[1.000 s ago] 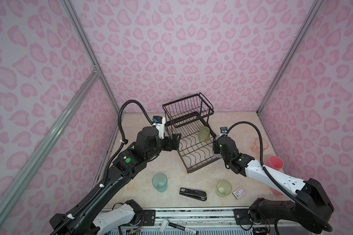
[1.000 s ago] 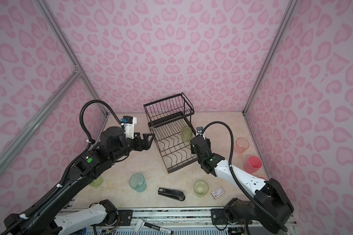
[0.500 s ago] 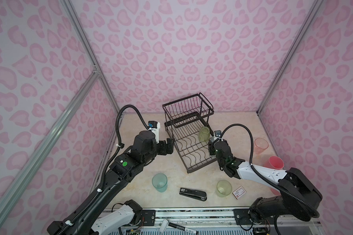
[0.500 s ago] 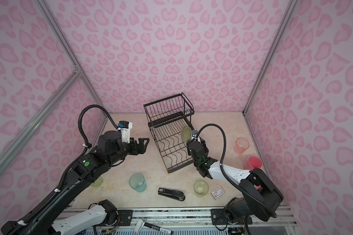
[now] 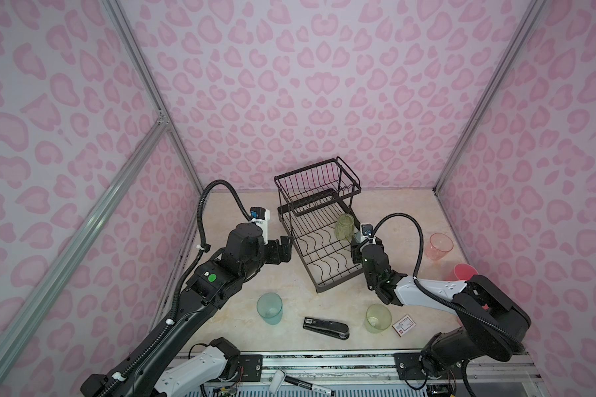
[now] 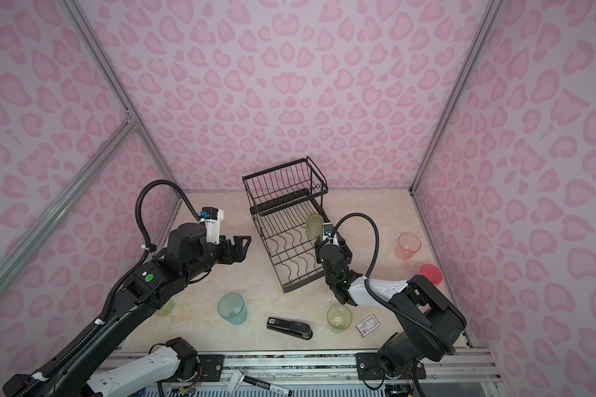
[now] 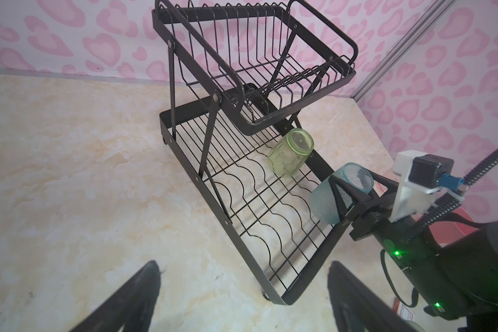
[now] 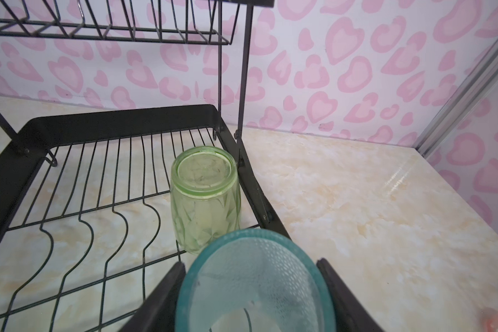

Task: Load cups into a dish rack
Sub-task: Place the cup upside down at the dish rack.

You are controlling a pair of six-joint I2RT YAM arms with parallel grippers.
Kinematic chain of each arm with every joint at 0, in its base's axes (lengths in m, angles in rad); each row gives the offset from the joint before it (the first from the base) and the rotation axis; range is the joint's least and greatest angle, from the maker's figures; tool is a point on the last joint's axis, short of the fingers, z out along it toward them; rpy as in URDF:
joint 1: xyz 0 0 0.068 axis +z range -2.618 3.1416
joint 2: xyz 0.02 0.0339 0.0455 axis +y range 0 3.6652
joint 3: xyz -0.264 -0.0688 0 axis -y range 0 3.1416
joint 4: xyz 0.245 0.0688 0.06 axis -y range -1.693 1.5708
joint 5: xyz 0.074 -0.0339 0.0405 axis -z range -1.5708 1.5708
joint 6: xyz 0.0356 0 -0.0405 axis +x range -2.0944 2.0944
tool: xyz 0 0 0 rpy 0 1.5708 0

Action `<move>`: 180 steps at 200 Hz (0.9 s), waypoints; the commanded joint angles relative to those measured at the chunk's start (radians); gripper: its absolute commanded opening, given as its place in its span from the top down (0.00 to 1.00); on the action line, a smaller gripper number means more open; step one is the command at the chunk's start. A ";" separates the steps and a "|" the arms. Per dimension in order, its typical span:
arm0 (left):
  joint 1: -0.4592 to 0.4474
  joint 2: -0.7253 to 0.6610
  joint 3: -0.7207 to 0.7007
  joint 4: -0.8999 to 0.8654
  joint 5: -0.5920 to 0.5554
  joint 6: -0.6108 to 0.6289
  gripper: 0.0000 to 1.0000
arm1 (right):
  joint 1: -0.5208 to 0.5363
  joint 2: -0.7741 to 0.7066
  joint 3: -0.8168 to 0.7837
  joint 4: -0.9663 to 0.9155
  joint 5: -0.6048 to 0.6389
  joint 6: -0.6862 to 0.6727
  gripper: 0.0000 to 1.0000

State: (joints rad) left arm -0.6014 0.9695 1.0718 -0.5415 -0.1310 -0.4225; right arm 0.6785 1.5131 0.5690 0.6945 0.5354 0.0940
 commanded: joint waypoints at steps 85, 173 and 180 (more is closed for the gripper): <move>0.003 -0.028 -0.025 0.015 -0.024 -0.020 0.07 | -0.003 0.010 -0.032 0.116 0.006 -0.007 0.33; 0.005 -0.069 -0.039 -0.072 -0.082 -0.030 0.04 | -0.004 -0.093 -0.047 0.059 -0.009 -0.032 0.11; 0.005 -0.074 -0.041 -0.077 -0.086 -0.032 0.04 | -0.006 -0.105 -0.046 0.047 -0.011 -0.033 0.10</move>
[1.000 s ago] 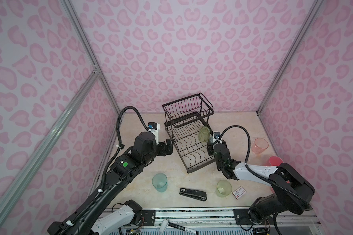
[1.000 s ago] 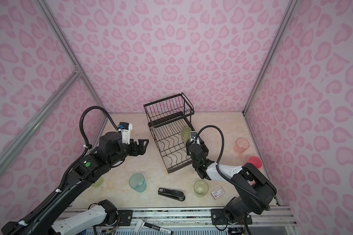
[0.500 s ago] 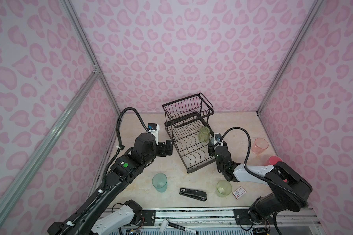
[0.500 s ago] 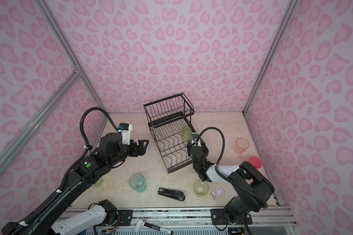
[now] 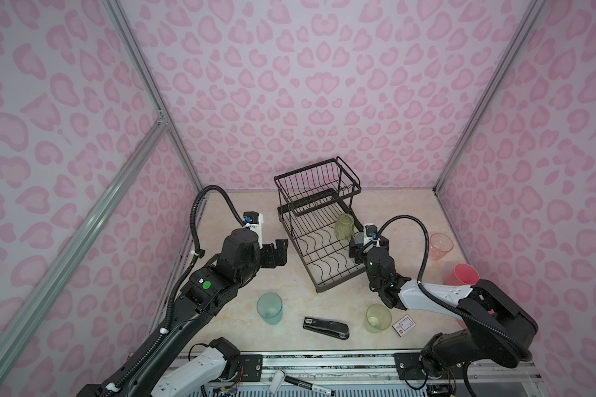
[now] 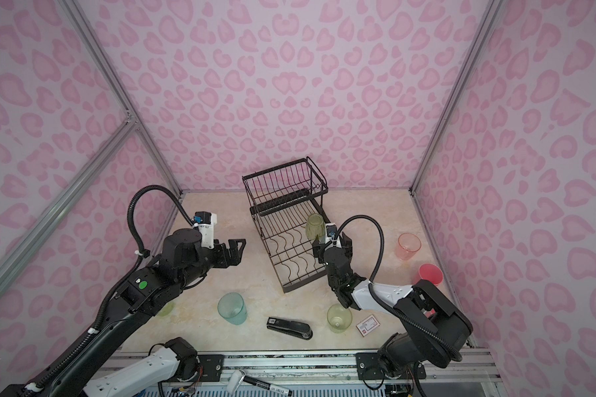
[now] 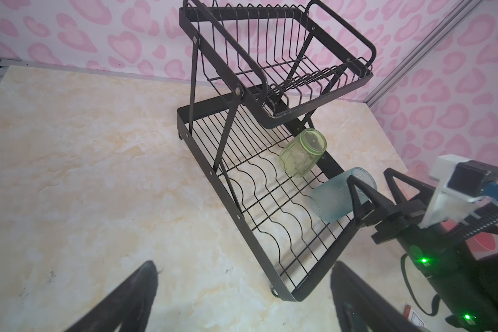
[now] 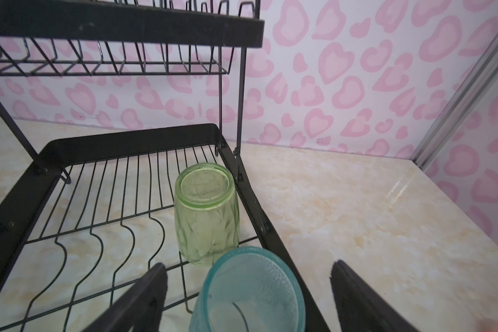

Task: Load cups into a dish rack
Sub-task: Place the cup upside down at the dish rack, then pick up the cup from the bottom-left of the table.

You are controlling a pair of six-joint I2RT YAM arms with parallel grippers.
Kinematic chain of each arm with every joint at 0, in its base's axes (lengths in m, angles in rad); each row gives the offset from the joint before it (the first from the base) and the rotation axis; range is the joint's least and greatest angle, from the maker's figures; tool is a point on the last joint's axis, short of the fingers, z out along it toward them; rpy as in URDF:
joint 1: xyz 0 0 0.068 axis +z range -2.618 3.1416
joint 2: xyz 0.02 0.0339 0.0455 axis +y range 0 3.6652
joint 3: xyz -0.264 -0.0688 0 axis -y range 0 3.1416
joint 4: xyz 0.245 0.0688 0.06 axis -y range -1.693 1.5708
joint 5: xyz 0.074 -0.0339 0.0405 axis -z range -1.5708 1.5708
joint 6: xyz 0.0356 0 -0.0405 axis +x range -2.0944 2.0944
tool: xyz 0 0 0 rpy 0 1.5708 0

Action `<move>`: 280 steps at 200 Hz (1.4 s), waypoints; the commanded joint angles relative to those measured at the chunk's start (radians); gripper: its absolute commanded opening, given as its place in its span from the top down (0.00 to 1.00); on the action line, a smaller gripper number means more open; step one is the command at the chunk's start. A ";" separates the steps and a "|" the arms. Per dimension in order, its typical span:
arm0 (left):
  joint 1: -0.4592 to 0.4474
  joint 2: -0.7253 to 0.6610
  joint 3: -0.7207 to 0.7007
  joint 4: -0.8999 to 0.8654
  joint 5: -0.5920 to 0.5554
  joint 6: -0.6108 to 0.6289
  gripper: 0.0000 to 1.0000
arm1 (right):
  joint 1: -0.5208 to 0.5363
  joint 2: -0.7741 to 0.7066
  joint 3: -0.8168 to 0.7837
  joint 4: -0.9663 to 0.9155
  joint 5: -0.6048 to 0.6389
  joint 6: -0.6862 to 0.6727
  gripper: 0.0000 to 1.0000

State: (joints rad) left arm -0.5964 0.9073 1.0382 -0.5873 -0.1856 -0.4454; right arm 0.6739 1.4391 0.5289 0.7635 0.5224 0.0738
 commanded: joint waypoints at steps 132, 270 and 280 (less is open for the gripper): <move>0.000 -0.062 -0.106 -0.304 -0.042 -0.186 0.10 | -0.079 -0.247 0.099 -0.632 -0.069 0.246 0.14; -0.093 -0.047 -0.113 -0.532 0.097 -0.317 0.31 | -0.232 -0.254 0.207 -0.969 -0.226 0.354 0.24; -0.106 -0.038 -0.104 -0.537 0.094 -0.328 0.32 | -0.234 -0.253 0.204 -0.967 -0.228 0.354 0.24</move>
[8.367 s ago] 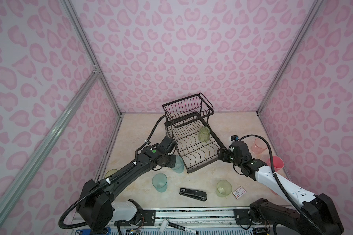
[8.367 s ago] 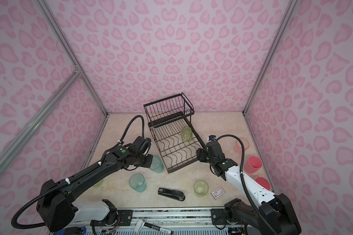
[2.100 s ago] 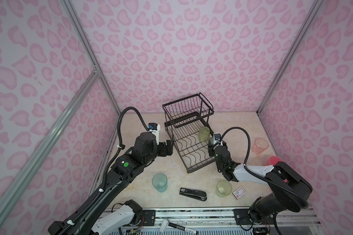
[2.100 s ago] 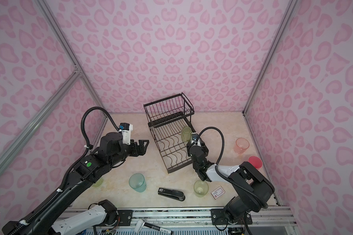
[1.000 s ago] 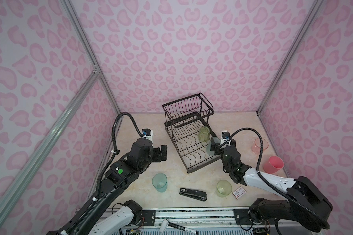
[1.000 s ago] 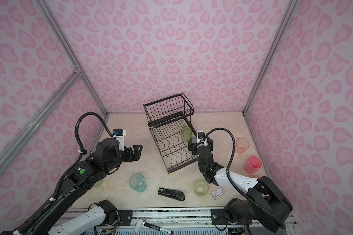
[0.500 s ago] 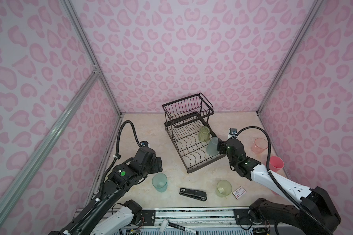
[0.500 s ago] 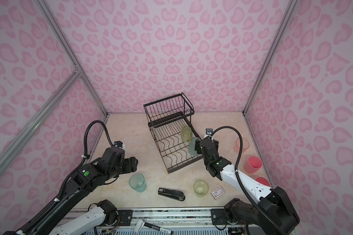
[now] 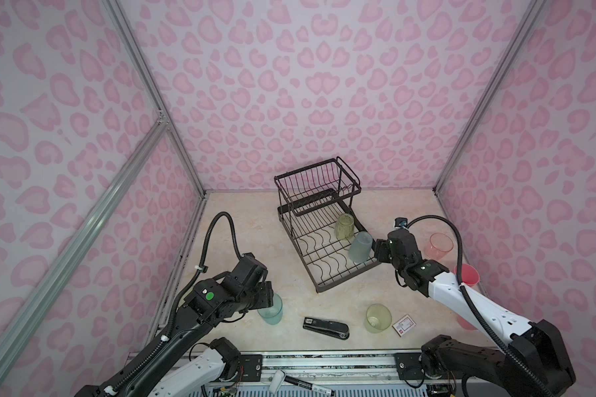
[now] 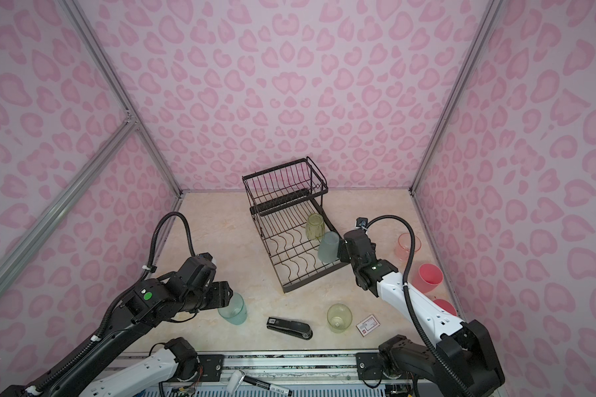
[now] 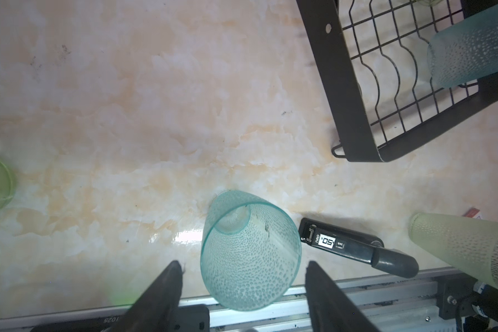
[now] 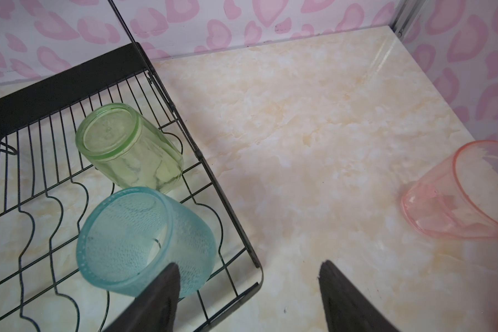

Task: Load cups into a dish rack
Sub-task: Pick up the cup from the bottom-left of the table.

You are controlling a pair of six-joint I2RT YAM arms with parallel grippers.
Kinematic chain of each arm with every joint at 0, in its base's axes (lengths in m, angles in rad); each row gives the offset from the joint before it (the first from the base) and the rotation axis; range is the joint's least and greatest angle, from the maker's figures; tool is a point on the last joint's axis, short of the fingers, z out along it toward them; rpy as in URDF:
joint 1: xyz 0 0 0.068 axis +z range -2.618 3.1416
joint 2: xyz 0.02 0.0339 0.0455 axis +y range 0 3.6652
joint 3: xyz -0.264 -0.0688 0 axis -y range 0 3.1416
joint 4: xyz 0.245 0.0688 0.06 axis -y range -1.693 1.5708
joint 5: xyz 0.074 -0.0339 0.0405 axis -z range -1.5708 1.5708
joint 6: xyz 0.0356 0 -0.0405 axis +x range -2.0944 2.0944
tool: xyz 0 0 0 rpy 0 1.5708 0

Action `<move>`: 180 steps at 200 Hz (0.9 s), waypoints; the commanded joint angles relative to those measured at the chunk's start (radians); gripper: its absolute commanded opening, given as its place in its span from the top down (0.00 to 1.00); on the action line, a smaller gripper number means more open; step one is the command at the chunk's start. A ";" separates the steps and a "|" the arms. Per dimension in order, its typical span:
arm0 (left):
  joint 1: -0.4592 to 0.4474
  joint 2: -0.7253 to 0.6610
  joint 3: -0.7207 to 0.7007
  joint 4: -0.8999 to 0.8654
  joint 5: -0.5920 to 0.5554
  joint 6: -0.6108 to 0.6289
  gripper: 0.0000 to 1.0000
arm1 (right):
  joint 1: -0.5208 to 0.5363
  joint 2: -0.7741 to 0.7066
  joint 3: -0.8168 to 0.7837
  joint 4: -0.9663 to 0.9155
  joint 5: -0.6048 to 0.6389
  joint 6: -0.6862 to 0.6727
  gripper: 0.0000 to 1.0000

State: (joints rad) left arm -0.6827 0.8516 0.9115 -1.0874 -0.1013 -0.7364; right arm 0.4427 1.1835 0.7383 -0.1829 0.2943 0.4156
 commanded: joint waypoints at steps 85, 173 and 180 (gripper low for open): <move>-0.159 0.120 0.064 0.001 -0.025 -0.178 0.38 | -0.007 0.020 0.003 -0.037 0.022 0.009 0.24; -0.253 0.272 0.078 0.039 -0.089 -0.281 0.48 | -0.007 -0.040 -0.057 0.009 -0.011 0.041 0.26; -0.253 0.285 0.076 0.040 -0.095 -0.282 0.49 | -0.008 -0.045 -0.061 0.014 -0.014 0.044 0.26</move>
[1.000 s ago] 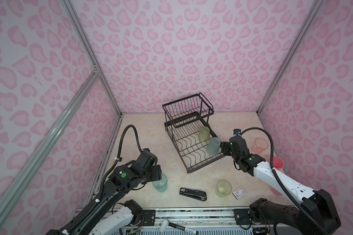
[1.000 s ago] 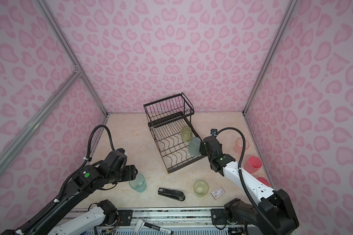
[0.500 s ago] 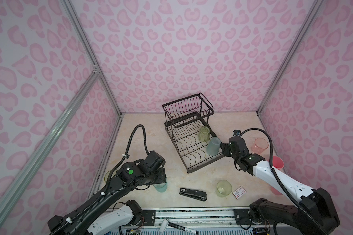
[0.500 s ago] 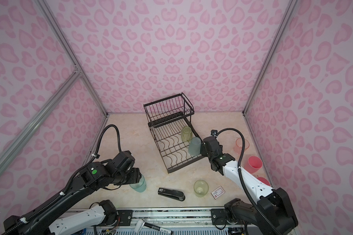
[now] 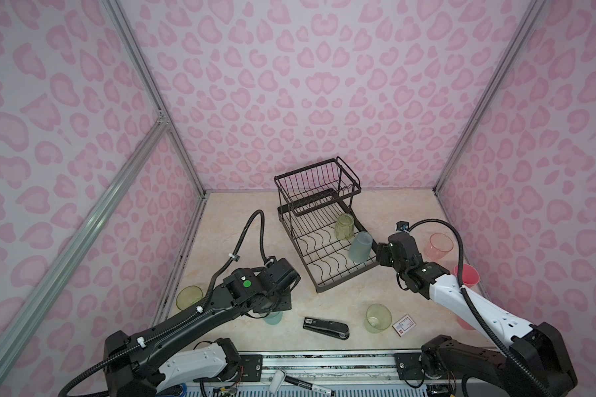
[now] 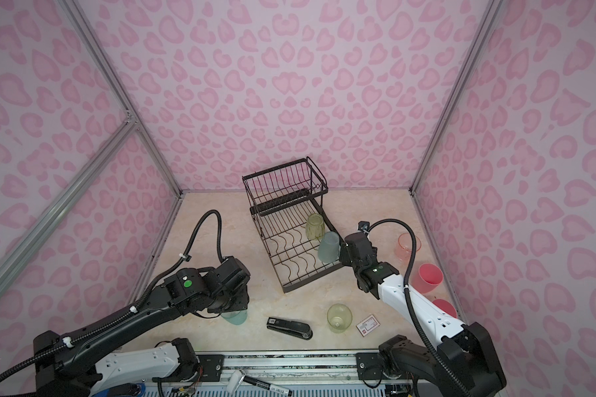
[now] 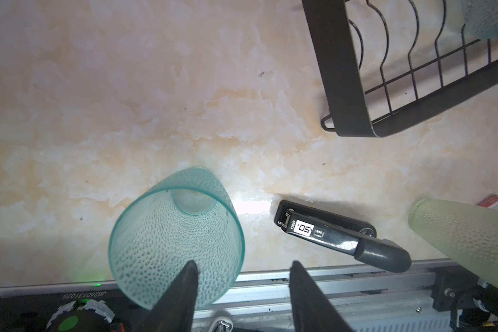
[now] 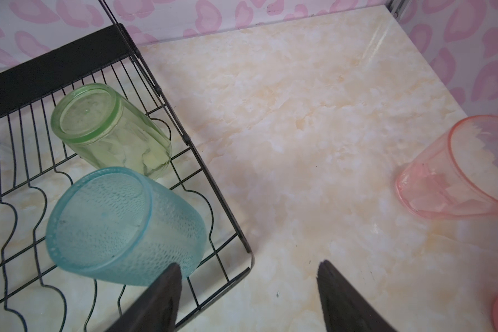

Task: Load cups into a dish rack
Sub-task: Pick up the cup from the bottom-left of the table.

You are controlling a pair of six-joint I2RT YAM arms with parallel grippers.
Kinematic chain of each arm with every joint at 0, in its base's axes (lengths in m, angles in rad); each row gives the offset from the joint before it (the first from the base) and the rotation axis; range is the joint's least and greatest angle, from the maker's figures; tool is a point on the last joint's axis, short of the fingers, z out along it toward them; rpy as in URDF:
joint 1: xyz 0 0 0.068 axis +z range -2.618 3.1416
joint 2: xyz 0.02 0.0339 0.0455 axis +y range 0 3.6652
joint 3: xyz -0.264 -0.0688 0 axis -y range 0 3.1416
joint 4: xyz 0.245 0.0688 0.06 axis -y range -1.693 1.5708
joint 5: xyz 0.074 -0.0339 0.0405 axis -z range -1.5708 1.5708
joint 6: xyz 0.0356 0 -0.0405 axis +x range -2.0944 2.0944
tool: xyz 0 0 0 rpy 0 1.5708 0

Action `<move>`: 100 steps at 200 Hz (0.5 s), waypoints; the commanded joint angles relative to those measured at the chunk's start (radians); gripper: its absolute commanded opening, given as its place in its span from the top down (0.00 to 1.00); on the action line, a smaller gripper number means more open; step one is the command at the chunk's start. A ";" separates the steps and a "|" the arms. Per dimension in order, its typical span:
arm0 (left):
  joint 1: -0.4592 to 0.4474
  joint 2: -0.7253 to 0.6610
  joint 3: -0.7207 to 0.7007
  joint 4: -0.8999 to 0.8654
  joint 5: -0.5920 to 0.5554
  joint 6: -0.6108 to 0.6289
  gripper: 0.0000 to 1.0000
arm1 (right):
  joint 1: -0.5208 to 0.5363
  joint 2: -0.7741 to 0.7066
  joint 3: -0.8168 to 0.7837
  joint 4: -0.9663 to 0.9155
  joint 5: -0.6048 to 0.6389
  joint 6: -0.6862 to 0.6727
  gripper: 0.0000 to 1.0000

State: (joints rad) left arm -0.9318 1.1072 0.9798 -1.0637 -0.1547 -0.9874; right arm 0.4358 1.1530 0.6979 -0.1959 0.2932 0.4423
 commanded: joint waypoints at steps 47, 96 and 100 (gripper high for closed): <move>-0.016 0.102 0.003 0.001 -0.086 -0.034 0.57 | 0.000 -0.028 -0.045 0.053 -0.060 0.022 0.26; -0.027 0.157 -0.004 0.006 -0.115 -0.036 0.63 | 0.000 -0.042 -0.057 0.061 -0.080 0.025 0.26; -0.028 0.162 -0.003 0.005 -0.118 -0.036 0.63 | 0.000 -0.044 -0.059 0.062 -0.080 0.025 0.26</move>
State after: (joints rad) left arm -0.9550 1.2480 0.9779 -1.0519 -0.2325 -1.0183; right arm 0.4358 1.1152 0.6460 -0.1551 0.2295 0.4603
